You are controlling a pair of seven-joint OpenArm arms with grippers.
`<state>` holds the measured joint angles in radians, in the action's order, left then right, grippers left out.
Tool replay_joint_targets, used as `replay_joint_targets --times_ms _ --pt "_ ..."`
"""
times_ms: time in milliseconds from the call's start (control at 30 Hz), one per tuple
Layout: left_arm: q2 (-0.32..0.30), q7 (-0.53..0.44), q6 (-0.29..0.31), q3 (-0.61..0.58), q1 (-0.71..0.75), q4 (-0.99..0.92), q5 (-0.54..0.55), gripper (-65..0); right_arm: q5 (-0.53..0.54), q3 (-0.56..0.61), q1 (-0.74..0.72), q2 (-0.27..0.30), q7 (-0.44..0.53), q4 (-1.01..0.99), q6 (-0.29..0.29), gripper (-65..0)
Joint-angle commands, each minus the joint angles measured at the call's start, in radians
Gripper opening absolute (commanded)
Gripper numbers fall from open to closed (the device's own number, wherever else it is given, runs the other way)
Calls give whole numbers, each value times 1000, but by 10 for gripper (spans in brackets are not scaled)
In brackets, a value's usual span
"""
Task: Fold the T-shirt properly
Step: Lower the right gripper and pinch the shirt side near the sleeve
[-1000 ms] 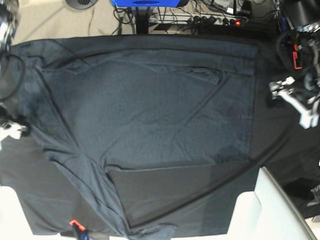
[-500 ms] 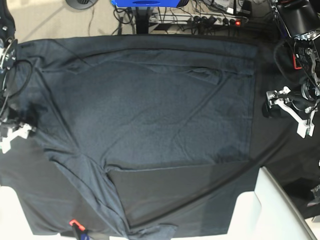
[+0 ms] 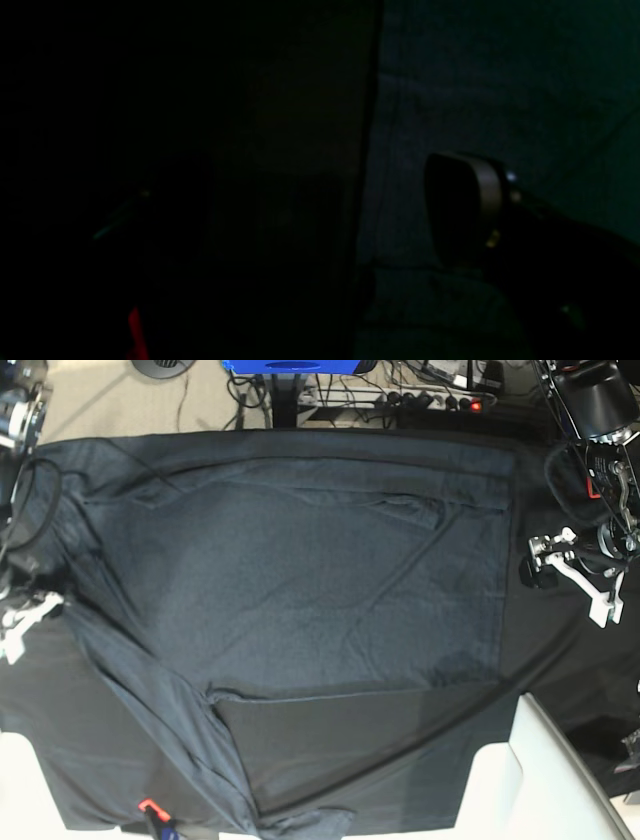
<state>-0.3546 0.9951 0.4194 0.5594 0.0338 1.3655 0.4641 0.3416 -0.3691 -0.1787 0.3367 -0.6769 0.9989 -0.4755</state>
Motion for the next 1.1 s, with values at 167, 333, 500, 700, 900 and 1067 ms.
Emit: replay_joint_targets --times_ms 167,333,500,700,900,1067 --pt "-21 -66 2 1 -15 12 5 0 12 -123 89 -64 -139 229 16 -650" --pt "-21 -78 2 0 -13 10 3 0 11 -160 147 -101 -212 312 18 -648" --pt "-21 -78 2 0 -16 10 9 0 9 -160 150 -123 -243 311 18 -639" --pt "-21 -78 2 0 -13 10 6 0 9 -161 135 -133 -304 398 18 -405" --pt "-21 -78 2 0 -12 10 5 0 6 -127 43 -143 -297 381 19 -273" --pt "-21 -78 2 0 -12 10 9 0 6 -20 -98 -109 -211 134 19 -273"
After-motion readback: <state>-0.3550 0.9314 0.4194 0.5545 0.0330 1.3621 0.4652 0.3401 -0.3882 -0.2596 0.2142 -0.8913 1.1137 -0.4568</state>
